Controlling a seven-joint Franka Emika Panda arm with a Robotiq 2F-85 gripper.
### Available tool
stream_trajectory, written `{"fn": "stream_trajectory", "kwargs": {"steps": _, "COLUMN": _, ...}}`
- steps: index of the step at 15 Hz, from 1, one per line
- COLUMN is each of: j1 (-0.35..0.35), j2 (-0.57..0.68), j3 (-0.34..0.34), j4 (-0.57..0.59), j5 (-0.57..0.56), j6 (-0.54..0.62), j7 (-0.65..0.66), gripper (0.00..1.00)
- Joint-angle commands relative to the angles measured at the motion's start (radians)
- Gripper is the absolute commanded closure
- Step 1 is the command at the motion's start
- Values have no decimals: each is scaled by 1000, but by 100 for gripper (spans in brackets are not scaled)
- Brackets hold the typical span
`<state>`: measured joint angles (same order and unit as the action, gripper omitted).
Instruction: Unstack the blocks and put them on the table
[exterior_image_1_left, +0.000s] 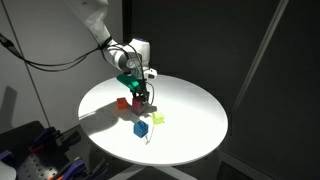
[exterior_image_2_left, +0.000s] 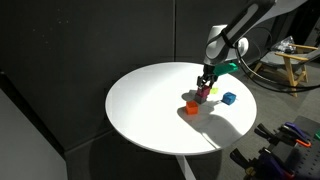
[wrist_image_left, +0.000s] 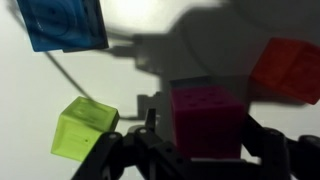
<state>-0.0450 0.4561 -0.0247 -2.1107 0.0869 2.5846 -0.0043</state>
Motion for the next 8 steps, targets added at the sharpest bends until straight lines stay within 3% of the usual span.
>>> {"fn": "stream_trajectory", "kwargs": {"steps": 1, "j1": 3, "j2": 15, "j3": -8, "j4": 37, "j5": -17, "j6": -35, "j7": 20, "gripper": 53}}
{"fn": "stream_trajectory", "kwargs": {"steps": 3, "j1": 3, "j2": 14, "j3": -10, "j4": 36, "j5": -19, "j6": -38, "j7": 19, "gripper": 67}}
{"fn": "stream_trajectory", "kwargs": {"steps": 8, "j1": 4, "j2": -30, "j3": -16, "j4": 6, "j5": -28, "j6": -71, "j7": 14, "gripper": 72}}
